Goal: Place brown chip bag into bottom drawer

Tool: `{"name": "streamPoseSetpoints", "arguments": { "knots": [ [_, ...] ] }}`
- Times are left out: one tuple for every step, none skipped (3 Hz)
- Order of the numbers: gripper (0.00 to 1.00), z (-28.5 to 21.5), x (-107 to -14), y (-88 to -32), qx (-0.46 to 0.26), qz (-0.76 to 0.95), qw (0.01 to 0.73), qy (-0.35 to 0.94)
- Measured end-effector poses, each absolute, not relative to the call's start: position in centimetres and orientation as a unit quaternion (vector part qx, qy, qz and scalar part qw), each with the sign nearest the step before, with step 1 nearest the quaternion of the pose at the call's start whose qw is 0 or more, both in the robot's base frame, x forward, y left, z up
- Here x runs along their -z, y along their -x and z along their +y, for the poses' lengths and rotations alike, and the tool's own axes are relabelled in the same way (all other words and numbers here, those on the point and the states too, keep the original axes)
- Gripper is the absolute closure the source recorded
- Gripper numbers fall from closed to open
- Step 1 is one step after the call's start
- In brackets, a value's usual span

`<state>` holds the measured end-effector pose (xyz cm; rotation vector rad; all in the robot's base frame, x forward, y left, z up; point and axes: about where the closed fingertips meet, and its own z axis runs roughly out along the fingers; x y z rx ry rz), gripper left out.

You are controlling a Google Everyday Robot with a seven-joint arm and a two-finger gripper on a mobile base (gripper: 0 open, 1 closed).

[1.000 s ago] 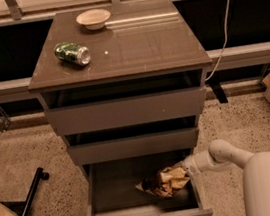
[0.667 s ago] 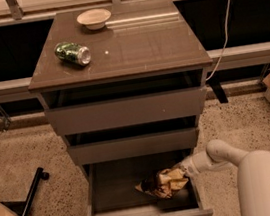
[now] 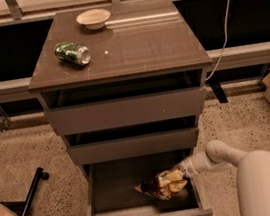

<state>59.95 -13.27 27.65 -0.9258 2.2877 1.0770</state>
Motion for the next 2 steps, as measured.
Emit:
{"name": "streamPoseSetpoints", "arguments": {
  "knots": [
    [0.06, -13.0, -27.52, -59.85, -0.392, 0.828, 0.221, 0.336],
    [0.0, -12.86, -27.45, -59.79, -0.393, 0.827, 0.22, 0.336]
  ]
}}
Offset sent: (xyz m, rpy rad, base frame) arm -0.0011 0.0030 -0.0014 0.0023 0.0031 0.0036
